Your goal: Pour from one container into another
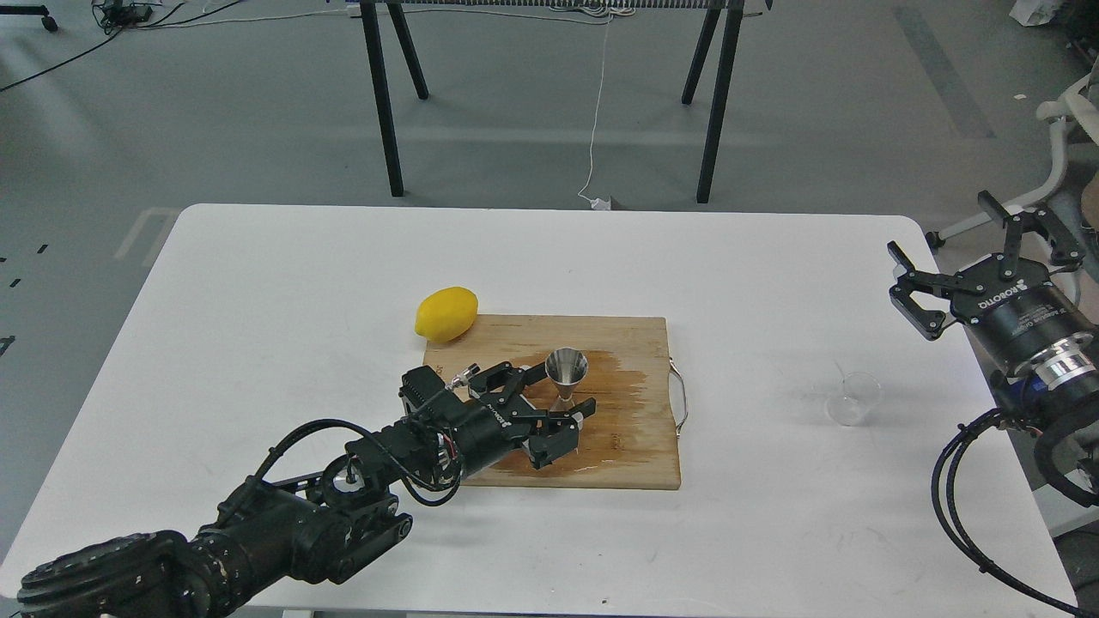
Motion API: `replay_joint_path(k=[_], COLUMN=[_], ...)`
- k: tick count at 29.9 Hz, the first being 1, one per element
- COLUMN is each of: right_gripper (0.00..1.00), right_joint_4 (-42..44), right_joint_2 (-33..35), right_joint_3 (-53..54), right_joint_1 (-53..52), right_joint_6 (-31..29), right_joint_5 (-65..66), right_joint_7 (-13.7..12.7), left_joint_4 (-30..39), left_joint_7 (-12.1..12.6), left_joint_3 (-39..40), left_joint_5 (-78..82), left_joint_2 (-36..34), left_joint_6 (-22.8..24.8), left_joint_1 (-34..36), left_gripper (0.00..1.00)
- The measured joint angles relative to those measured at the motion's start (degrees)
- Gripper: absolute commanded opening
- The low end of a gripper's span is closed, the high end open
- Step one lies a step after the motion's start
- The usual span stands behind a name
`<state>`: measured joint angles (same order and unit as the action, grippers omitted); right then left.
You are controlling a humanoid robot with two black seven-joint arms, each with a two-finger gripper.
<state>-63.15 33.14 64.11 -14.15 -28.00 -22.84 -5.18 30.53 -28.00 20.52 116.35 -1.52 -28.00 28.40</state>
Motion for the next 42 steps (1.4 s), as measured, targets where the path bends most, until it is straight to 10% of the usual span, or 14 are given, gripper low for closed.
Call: replay_joint_path(k=[18, 31, 37, 42], right_gripper=[0.98, 0.98, 0.99, 0.98], right_joint_4=[-0.1, 0.2, -0.4, -3.3], right_joint_2=[0.0, -0.3, 0.3, 4.1], right_joint_3=[0.1, -0.5, -4.4, -5.6], right_joint_1=[0.2, -0.6, -4.8, -8.2], right_joint_6=[0.0, 0.0, 0.0, 0.0], right_joint_5=[0.0, 0.6, 1.9, -0.7], right_joint_7=[0.0, 0.0, -0.6, -0.8], left_joint_4=[2.1, 17.6, 28.0, 33.9], left_joint_7=[0.0, 0.0, 0.0, 0.0], left_joint_3=[0.4, 1.7, 6.5, 12.9], left_joint_5=[-0.6, -35.1, -55.0, -65.9], left_joint_2=[-4.7, -29.8, -39.8, -46.3], left_joint_6=[0.0, 0.4, 21.2, 49.9], left_joint_1=[-1.8, -1.9, -1.8, -1.8], left_gripper=[0.87, 0.87, 0.88, 0.89])
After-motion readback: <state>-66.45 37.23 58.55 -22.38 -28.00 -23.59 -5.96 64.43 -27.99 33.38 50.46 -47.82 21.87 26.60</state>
